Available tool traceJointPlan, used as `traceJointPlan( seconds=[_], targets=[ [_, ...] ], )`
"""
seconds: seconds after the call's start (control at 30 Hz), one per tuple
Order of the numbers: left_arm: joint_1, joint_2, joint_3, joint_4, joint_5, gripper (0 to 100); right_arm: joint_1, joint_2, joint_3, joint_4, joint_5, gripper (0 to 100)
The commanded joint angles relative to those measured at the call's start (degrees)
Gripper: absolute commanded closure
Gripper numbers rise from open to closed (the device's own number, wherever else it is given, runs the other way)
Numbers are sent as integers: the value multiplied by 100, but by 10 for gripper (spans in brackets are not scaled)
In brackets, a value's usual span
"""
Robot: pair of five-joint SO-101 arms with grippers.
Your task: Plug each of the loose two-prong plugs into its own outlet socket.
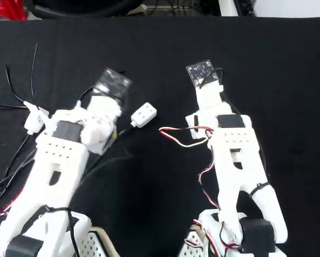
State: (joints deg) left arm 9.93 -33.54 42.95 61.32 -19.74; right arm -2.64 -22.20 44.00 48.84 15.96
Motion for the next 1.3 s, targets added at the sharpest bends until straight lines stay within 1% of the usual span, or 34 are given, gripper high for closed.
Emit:
traceJointPlan(
  seconds=[0.0,0.1,0.2,0.27,0.4,0.53,0.67,0.73,0.87,0.97,1.07,1.27],
  targets=[
    [673,-193,224,70,-44,963,264,4,-92,-79,44,980],
    [1262,-193,620,62,-70,963,413,4,-180,-53,35,980],
    [1675,-193,1007,53,-246,959,475,4,-198,-53,26,980],
    [1824,-193,1226,-62,-255,953,448,4,-189,-53,26,980],
    [1938,-193,1543,-299,-246,874,448,4,-189,-53,18,980],
    [1938,-193,1596,-396,-237,771,448,4,-189,-53,18,980],
    [1921,-211,1508,-360,-237,713,448,4,-180,-53,26,980],
    [1815,-211,1464,-360,-229,711,440,4,-180,-53,35,980],
    [1367,-202,1288,-448,70,711,440,4,-180,-53,44,980],
    [1112,-149,1402,-923,79,711,440,4,-171,-53,44,980],
    [1051,-149,1631,-1266,70,711,431,4,-171,-53,44,980],
    [963,-149,1710,-1433,70,711,431,4,-163,-62,44,980]
  ],
)
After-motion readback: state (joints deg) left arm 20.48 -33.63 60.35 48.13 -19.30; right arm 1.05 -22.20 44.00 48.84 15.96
